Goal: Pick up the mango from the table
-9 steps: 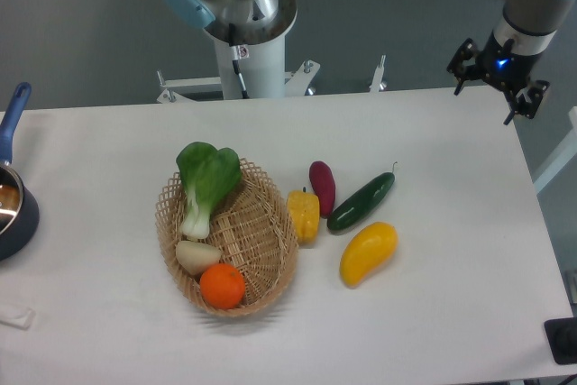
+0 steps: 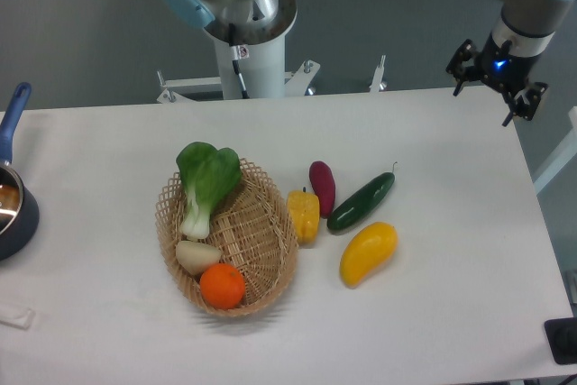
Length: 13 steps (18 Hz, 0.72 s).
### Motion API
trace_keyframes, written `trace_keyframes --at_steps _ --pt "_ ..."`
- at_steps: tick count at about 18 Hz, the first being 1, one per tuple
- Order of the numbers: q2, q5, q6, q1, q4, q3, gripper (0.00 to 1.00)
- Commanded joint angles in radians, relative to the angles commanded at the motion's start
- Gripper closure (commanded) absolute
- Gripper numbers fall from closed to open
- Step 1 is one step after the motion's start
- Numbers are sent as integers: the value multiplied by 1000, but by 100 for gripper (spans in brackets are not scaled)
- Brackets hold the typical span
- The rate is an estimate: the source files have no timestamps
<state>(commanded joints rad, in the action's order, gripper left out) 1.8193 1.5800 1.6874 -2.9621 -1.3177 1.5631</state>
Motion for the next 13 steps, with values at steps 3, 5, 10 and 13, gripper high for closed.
trace_keyframes --at_steps 3,5,10,13 --pt "0 -12 -12 -31 -3 14 0" --pt "0 -66 -14 -58 -2 22 0" --pt "-69 -144 -27 -94 8 119 0" --pt "-81 -199 -162 -78 41 152 0"
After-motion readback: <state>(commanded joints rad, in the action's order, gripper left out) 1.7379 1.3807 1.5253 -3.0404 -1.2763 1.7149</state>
